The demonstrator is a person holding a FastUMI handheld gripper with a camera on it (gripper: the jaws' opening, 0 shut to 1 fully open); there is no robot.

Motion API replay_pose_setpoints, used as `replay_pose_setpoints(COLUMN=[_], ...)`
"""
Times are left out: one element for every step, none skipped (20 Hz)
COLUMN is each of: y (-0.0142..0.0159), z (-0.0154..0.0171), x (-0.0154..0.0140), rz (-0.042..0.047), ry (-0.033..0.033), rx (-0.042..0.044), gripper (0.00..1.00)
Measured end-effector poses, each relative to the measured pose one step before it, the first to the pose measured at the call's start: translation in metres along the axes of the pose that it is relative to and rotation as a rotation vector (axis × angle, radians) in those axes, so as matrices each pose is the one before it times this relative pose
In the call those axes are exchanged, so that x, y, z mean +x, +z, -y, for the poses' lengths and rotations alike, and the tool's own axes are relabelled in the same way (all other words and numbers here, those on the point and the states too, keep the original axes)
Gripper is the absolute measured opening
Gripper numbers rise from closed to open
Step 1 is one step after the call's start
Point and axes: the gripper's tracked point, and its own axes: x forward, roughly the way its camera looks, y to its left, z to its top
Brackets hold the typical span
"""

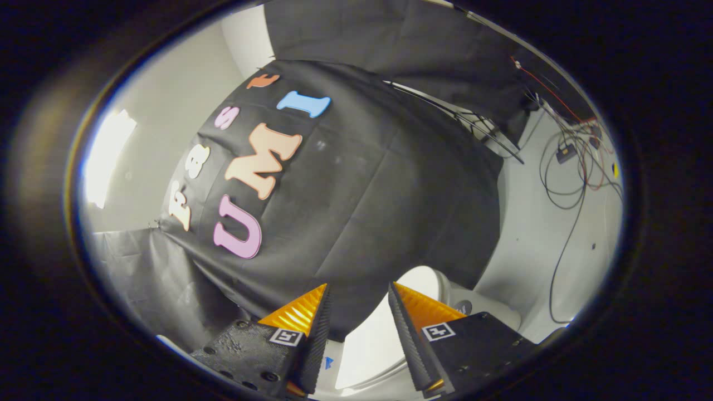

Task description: Open the toilet lid.

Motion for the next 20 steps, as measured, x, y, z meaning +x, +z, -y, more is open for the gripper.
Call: replay_pose_setpoints(y=[-0.00749,-0.00632,-0.00417,-0.00392,-0.00877,-0.00666,-0.00379,-0.00490,-0.00273,-0.00015,0.00093,0.00196,0.00228,0.00196,0.00133,0.00184,0.00096,0.00307,0.00242,0.00290], z=[0.00639,0.00756,0.00776,0.00881,0.01597,0.01312,0.00991,0.01056,0.00613,0.00723,0.00549,0.00418,0.00425,0.00445,0.00475,0.00210,0.00038,0.00266,-0.00006,-0.00027], x=[0.00302,0.00369,-0.00048,0.00051,-0.00459,-0.00007,-0.00035,0.00260,0.00474,0.00463,0.00507,0.00618,0.00465,0.00662,0.00573,0.00424,0.00341,0.00452,0.00578,0.00354], rz=[-0.00287,-0.00386,-0.00144,-0.00320,-0.00521,-0.00641,-0.00710,-0.00870,-0.00826,-0.00301,-0.00400,-0.00407,-0.00603,-0.00659,-0.01083,-0.00993,-0.00689,-0.00423,-0.00714,-0.00245], ry=[-0.01012,-0.00967,-0.00818,-0.00763,-0.01491,-0.01720,-0.01679,-0.01797,-0.01621,-0.01624,-0.01399,-0.01105,-0.00666,-0.00512,-0.00590,0.00075,-0.00260,-0.00351,0.00210,0.00742], rx=[0.03099,0.03271,0.03236,0.02838,0.02479,0.01934,0.02057,0.02132,0.01823,0.01563,0.01514,0.01917,0.01892,0.01149,0.00969,0.00814,0.00837,0.00650,0.01268,0.01094], gripper=[0.63,0.63,0.63,0.63,0.63,0.63,0.63,0.63,0.63,0.63,0.63,0.63,0.63,0.63,0.63,0.63,0.63,0.63,0.63,0.62])
